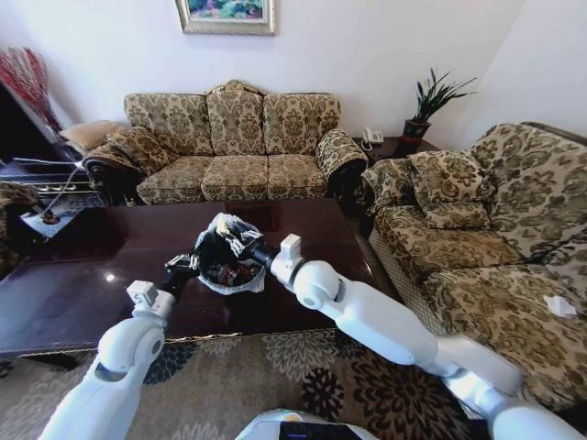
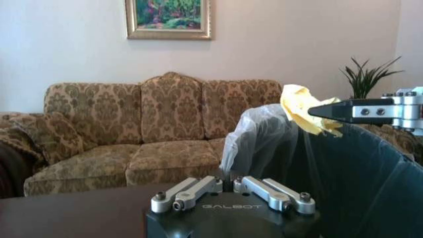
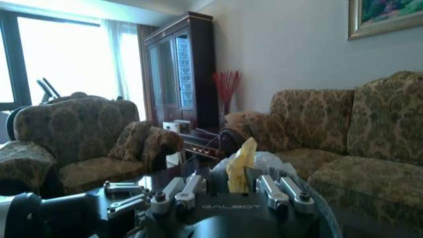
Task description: Move to the front of the table and place the trash on the table into the trash bin.
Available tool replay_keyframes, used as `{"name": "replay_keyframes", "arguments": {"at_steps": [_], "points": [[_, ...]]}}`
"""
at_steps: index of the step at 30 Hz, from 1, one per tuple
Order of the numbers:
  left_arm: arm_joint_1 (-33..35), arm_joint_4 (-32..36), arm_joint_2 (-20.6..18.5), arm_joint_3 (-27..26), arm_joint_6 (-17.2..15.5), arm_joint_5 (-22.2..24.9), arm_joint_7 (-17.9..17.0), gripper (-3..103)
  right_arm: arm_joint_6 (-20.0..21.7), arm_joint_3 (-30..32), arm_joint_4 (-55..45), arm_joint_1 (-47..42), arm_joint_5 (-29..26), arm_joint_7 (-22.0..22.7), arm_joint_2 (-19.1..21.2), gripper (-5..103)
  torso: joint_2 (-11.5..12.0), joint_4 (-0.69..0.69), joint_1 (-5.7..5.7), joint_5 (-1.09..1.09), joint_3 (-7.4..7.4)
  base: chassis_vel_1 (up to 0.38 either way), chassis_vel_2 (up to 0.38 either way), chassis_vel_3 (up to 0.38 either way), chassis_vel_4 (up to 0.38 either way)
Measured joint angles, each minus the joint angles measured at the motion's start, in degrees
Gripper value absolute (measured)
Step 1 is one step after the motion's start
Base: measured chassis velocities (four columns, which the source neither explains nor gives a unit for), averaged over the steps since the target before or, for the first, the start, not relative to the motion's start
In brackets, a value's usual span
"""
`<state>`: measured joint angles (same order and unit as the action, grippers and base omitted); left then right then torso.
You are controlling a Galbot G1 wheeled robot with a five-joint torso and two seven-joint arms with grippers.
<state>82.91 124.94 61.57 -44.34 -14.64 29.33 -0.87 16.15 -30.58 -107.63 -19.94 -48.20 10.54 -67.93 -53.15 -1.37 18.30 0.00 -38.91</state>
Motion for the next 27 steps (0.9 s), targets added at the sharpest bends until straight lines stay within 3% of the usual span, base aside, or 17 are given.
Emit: {"name": "replay_keyframes", "arguments": {"at_steps": [2,3,9,12,14,15,17,18,21,24,26,27], "points": [[0.0,0.0,0.0,0.0,0.0,0.0,0.0,3,0.0,0.0,-0.1,0.0,0.0,0.1,0.1,32,0.0,0.0,0.0,0.0,0.0,0.0,0.0,0.0,0.0],[0.0,0.1,0.1,0.0,-0.1,0.0,0.0,3,0.0,0.2,-0.6,0.0,0.1,0.3,0.4,42,0.0,0.01,0.0,0.0,0.0,0.0,0.0,0.0,0.0],[0.0,0.2,0.7,0.5,-0.2,-0.4,-0.2,3,0.0,1.0,-1.7,-0.6,0.1,0.3,1.4,59,0.0,0.0,0.0,0.0,0.0,0.0,0.0,0.0,0.0],[-0.1,0.5,0.8,0.6,-0.4,-0.4,-0.5,3,-0.1,1.7,-2.1,-1.1,-0.2,0.5,1.4,76,0.0,0.0,0.0,-0.01,0.0,0.0,0.0,0.0,0.0],[-0.1,0.6,0.8,0.6,-0.5,-0.3,-0.7,3,-0.3,2.0,-2.2,-1.3,-0.3,0.8,1.3,76,0.0,0.0,0.0,-0.01,0.0,0.0,0.0,0.0,0.0],[-0.1,0.7,0.8,0.4,-0.6,-0.2,-0.8,3,-0.7,3.0,-2.4,-1.5,-0.3,1.8,1.1,86,0.0,-0.01,0.0,0.0,0.0,0.0,0.0,0.0,0.0],[0.0,0.8,0.8,0.2,-0.7,-0.1,-0.8,3,-0.8,4.4,-2.9,-1.9,-0.3,3.6,1.2,86,0.0,-0.03,0.0,0.0,0.0,0.0,0.0,0.0,0.0],[0.2,1.1,0.9,-0.2,-0.7,0.0,-0.9,3,-0.8,6.5,-3.7,-3.0,-0.3,5.5,1.8,97,0.0,-0.04,0.0,-0.01,0.0,0.0,0.0,0.0,0.0],[0.5,1.5,1.1,-0.6,-0.7,-0.1,-0.9,3,-0.9,9.2,-4.8,-5.3,0.4,6.6,3.6,99,0.0,-0.04,0.0,0.0,0.0,0.0,0.0,0.0,0.0],[0.7,3.7,2.6,-2.3,-0.9,-0.3,-0.7,3,-0.9,14.9,-7.2,-11.3,3.7,5.6,12.1,100,0.0,0.01,0.0,-0.06,0.0,0.0,0.0,0.0,0.0],[0.7,4.0,3.0,-2.6,-0.9,-0.2,-0.6,3,-1.0,15.7,-7.5,-12.0,3.9,5.4,13.5,100,0.0,0.01,0.0,-0.06,0.0,0.0,0.0,0.0,0.0],[0.7,4.2,3.3,-2.8,-0.9,-0.2,-0.6,3,-1.1,17.0,-8.0,-13.2,4.0,5.3,16.2,100,0.0,0.03,0.0,-0.06,0.0,0.0,0.0,0.0,0.0]]}}
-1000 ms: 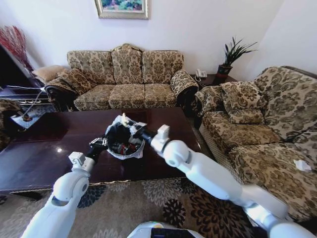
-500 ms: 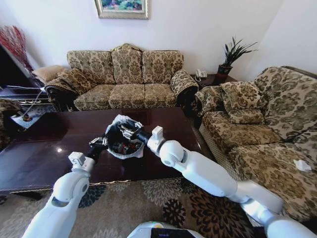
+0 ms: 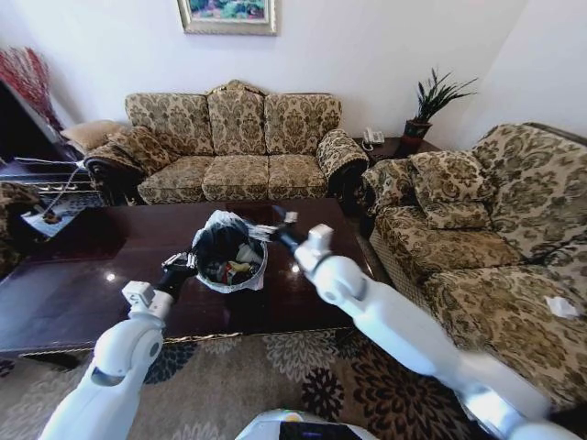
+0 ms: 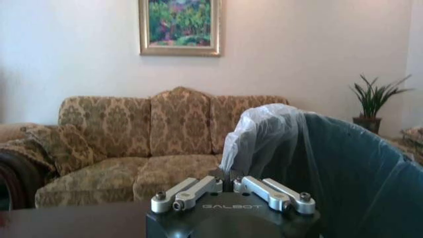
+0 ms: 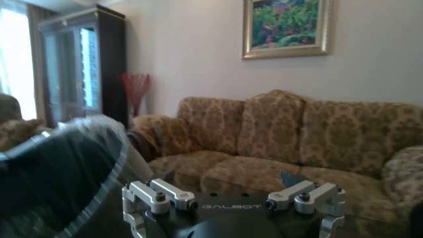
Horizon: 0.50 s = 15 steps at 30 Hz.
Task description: Move to the front of the table and place the trash on the table into the trash bin.
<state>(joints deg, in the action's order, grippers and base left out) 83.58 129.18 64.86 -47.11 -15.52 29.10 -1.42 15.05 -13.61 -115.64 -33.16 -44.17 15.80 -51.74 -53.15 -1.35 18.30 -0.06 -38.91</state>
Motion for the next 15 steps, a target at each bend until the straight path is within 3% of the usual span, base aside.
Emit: {"name": "replay_keyframes", "arguments": {"at_steps": [2,3,5,15], "points": [[0.0,0.5,1.3,-0.3,0.3,-0.1,0.6,3,-0.2,2.8,-2.0,-2.8,-0.1,-0.1,6.2,100,0.0,0.02,0.0,0.04,0.0,0.0,0.0,0.0,0.0],[0.0,0.5,1.3,-0.3,0.3,-0.1,0.6,3,-0.2,2.8,-2.0,-2.8,-0.1,-0.1,6.2,100,0.0,0.02,0.0,0.04,0.0,0.0,0.0,0.0,0.0],[-0.1,1.0,2.7,-0.5,0.6,-0.5,0.8,3,-0.1,3.9,-4.0,-4.3,-0.4,0.3,10.3,100,0.0,-0.02,0.0,0.04,0.0,0.0,0.0,0.0,0.0],[0.7,1.9,5.0,-0.9,1.3,-0.7,1.2,3,0.7,3.7,-7.9,-4.5,-3.5,4.4,12.8,100,0.0,-0.04,0.0,0.03,0.0,0.09,0.09,-0.093,-0.088]]}}
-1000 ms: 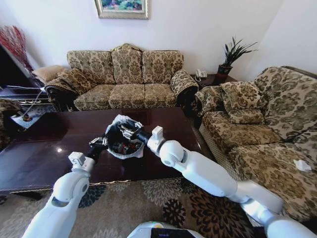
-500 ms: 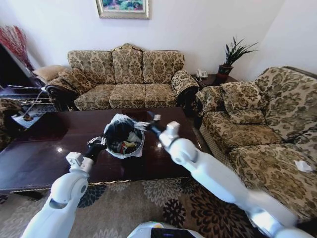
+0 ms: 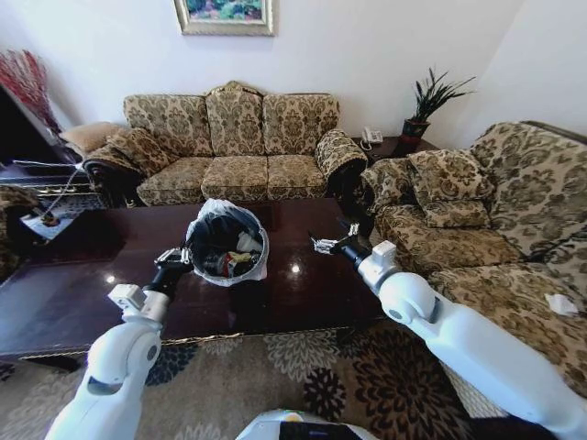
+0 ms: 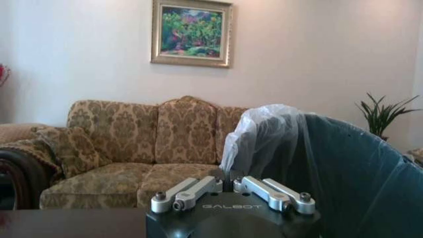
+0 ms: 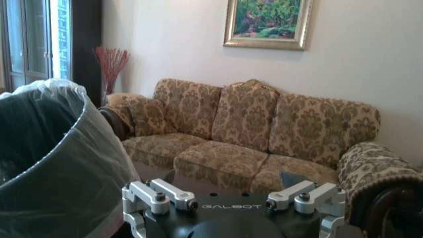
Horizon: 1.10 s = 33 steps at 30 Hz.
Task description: Move to the front of the table and place the trash on the table into the trash bin.
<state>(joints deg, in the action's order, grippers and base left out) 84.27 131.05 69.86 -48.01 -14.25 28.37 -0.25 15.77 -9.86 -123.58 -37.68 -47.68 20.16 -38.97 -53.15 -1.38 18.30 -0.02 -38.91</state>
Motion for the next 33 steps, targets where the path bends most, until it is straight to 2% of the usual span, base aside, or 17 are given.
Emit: {"name": "replay_keyframes", "arguments": {"at_steps": [7,12,33], "points": [[1.0,1.2,-0.7,-0.4,0.1,0.0,0.0,3,0.8,-0.1,-2.3,-1.3,-0.9,2.0,-0.1,100,0.0,-0.03,0.0,0.03,0.0,0.259,0.255,-0.25,-0.246],[1.6,2.2,-0.8,-0.6,0.1,0.1,0.0,3,0.8,-0.1,-2.7,-1.7,-0.2,2.0,-0.6,100,0.0,0.01,-0.01,0.02,0.0,0.307,0.324,-0.313,-0.313],[1.8,2.6,-1.2,-0.9,-0.1,0.2,-0.4,3,1.0,-1.1,-1.2,-2.3,3.0,1.8,-3.4,100,0.0,0.0,0.0,0.04,0.0,0.347,0.356,-0.35,-0.345]]}}
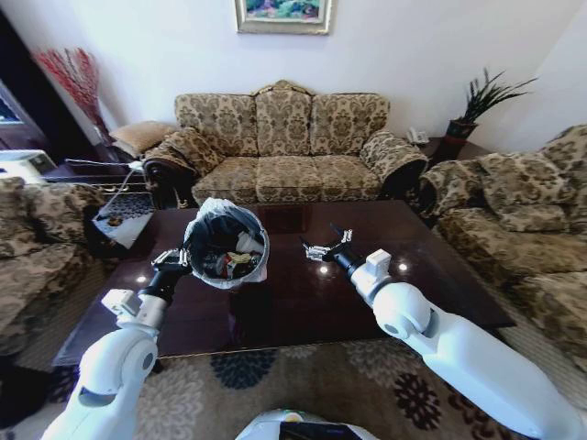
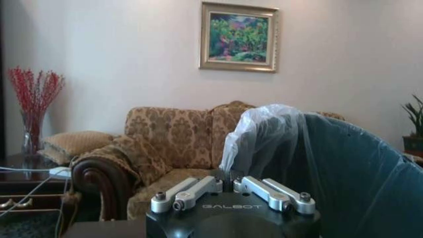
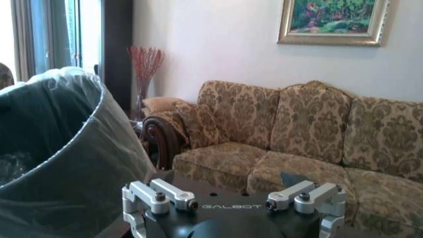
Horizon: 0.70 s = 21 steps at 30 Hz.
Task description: Move to the front of the table and place the trash on the table into the trash bin.
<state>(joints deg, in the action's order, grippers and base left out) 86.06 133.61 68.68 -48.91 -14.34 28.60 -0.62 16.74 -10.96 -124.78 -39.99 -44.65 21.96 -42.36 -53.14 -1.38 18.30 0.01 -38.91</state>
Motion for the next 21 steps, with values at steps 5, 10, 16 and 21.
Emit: {"name": "replay_keyframes", "arguments": {"at_steps": [5,10,16,21], "points": [[0.1,-0.1,-0.1,-0.3,-0.1,0.2,-0.4,3,0.1,0.0,0.5,-0.6,0.6,1.3,-1.1,100,0.0,-0.04,0.01,0.04,-0.01,0.214,0.182,-0.162,-0.153],[0.4,-0.1,0.1,-0.4,-0.1,0.3,-1.0,3,0.1,-0.1,1.1,-1.0,1.4,1.4,-1.9,100,0.0,0.03,0.0,-0.05,-0.01,0.039,0.024,-0.015,-0.025],[0.6,0.3,0.5,-0.1,-0.8,0.4,-1.6,3,0.0,-0.1,1.8,-1.1,1.9,1.5,-2.5,100,0.0,0.05,0.0,-0.04,-0.01,-0.038,-0.05,0.023,0.038],[0.7,0.3,0.6,-0.1,-0.9,0.4,-1.8,3,-0.1,0.0,2.1,-1.2,2.1,1.5,-2.7,100,0.0,-0.02,0.0,0.02,0.0,0.01,0.007,0.002,0.005]]}}
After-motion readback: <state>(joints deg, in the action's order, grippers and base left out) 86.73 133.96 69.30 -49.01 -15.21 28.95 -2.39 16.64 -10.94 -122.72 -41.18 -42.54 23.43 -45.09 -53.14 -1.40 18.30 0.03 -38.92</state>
